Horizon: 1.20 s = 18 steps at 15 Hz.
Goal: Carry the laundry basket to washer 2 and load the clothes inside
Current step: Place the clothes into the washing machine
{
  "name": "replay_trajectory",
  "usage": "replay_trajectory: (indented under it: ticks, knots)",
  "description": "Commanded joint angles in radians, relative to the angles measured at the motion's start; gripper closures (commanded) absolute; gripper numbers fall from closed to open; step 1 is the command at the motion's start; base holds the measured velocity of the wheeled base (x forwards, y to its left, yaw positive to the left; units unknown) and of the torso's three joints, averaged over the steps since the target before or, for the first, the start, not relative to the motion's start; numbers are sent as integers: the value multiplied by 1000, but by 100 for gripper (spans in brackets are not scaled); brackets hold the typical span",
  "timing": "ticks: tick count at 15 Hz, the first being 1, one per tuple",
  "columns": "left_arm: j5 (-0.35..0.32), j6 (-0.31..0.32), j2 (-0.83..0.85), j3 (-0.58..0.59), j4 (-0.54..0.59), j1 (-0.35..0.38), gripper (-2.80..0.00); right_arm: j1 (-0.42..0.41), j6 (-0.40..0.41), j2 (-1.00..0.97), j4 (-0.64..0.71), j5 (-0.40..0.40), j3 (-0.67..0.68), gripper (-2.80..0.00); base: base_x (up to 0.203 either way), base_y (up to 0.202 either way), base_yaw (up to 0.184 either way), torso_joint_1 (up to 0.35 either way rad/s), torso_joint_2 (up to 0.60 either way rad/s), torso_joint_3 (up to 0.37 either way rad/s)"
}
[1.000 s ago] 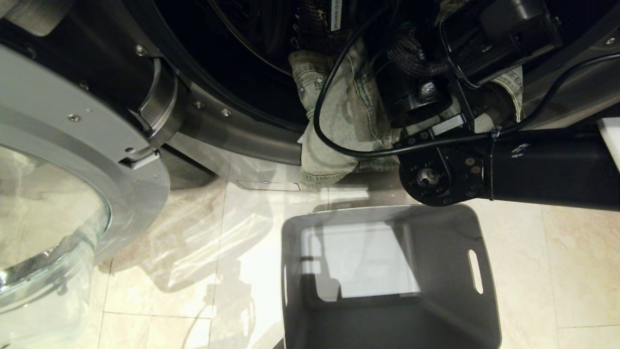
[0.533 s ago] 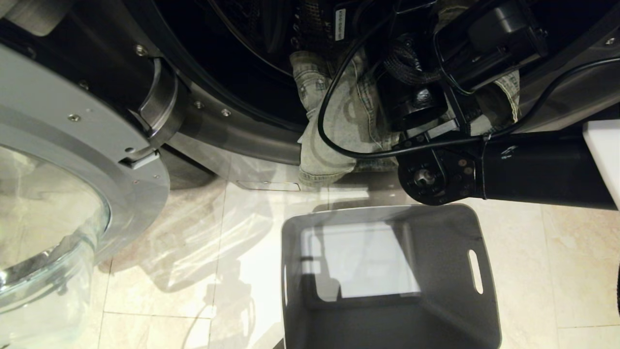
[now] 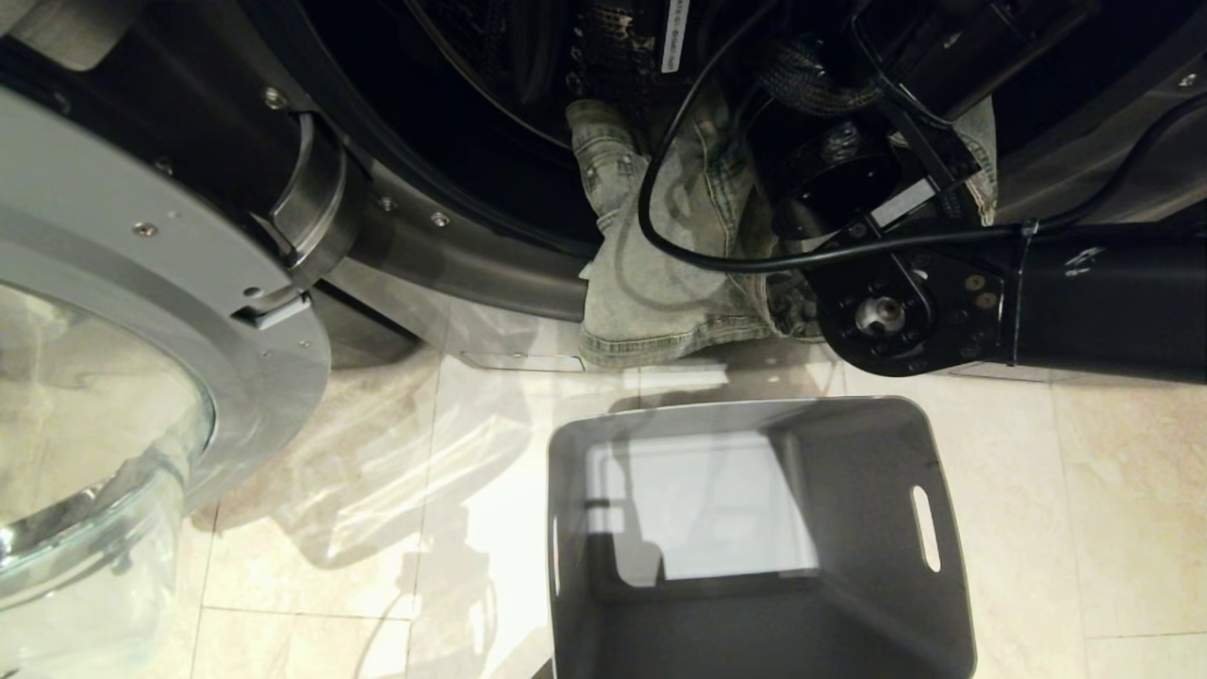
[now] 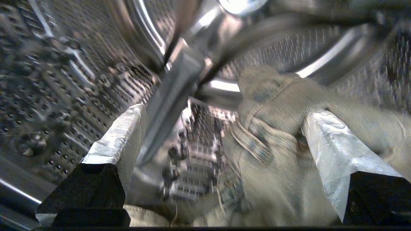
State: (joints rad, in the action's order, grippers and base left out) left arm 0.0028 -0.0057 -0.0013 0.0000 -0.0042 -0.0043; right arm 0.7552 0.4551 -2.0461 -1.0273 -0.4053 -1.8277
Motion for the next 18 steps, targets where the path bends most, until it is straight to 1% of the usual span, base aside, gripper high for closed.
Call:
replay_trajectory:
  ticks: [1, 4, 5, 6, 9, 10, 14, 16, 18]
  knots:
    - [0, 0, 1, 0, 0, 0, 0, 4, -13, 27, 24, -12, 0, -280, 0, 0, 0, 0, 0, 0]
    - [0, 0, 1, 0, 0, 0, 0, 4, -16, 46, 36, -10, 5, -280, 0, 0, 0, 0, 0, 0]
    - [0, 0, 1, 0, 0, 0, 0, 6, -31, 61, 54, -9, 16, -280, 0, 0, 0, 0, 0, 0]
    - [0, 0, 1, 0, 0, 0, 0, 9, -64, 77, 98, -8, 25, -280, 0, 0, 0, 0, 0, 0]
    - [0, 0, 1, 0, 0, 0, 0, 25, -198, 148, 294, -7, 44, -280, 0, 0, 0, 0, 0, 0]
    - [0, 0, 1, 0, 0, 0, 0, 37, -233, 162, 337, -7, 45, -280, 0, 0, 0, 0, 0, 0]
    - [0, 0, 1, 0, 0, 0, 0, 92, -239, 202, 341, -2, 70, -280, 0, 0, 0, 0, 0, 0]
    - [0, 0, 1, 0, 0, 0, 0, 130, -238, 243, 338, -1, 134, -280, 0, 0, 0, 0, 0, 0]
    - [0, 0, 1, 0, 0, 0, 0, 164, -237, 303, 341, -2, 237, -280, 0, 0, 0, 0, 0, 0]
